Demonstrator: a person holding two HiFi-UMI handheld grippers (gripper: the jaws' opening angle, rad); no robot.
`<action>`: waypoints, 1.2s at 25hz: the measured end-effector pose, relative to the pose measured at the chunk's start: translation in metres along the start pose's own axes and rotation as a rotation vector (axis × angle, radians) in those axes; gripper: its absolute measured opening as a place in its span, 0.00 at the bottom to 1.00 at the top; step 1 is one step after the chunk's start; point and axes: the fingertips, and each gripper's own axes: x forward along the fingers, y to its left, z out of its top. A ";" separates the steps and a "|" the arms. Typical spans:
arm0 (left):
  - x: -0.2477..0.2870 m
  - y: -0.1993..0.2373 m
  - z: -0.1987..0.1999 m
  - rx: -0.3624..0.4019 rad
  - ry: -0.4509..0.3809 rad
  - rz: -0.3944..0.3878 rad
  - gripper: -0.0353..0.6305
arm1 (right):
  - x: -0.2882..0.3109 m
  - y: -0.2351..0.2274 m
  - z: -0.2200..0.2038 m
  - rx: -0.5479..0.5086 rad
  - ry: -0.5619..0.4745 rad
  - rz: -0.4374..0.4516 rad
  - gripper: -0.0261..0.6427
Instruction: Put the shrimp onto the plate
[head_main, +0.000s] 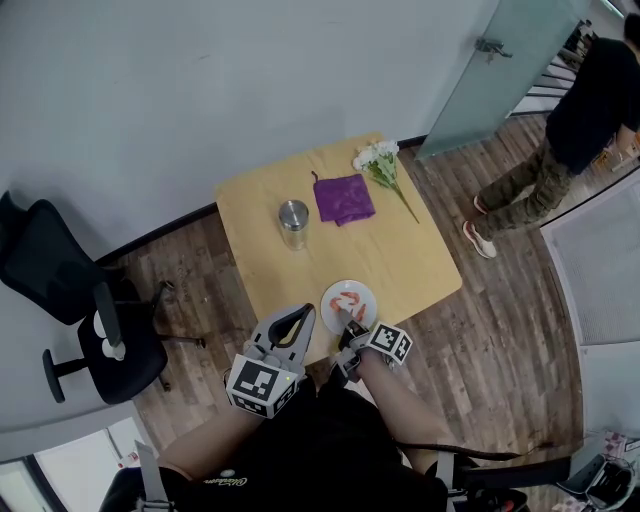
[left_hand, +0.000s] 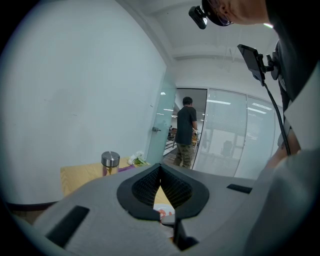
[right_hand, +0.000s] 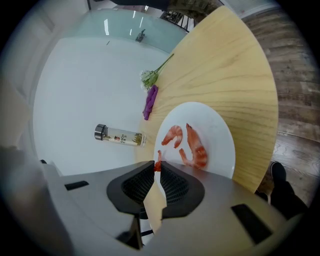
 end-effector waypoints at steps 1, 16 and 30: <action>0.000 0.000 0.000 -0.001 0.000 -0.001 0.05 | 0.000 0.000 0.000 -0.001 0.004 -0.001 0.09; 0.002 -0.005 0.008 0.007 -0.025 -0.005 0.05 | -0.003 -0.002 -0.006 0.005 0.096 -0.067 0.18; -0.001 -0.018 0.016 0.018 -0.055 -0.029 0.05 | -0.017 0.006 -0.016 0.002 0.153 -0.071 0.27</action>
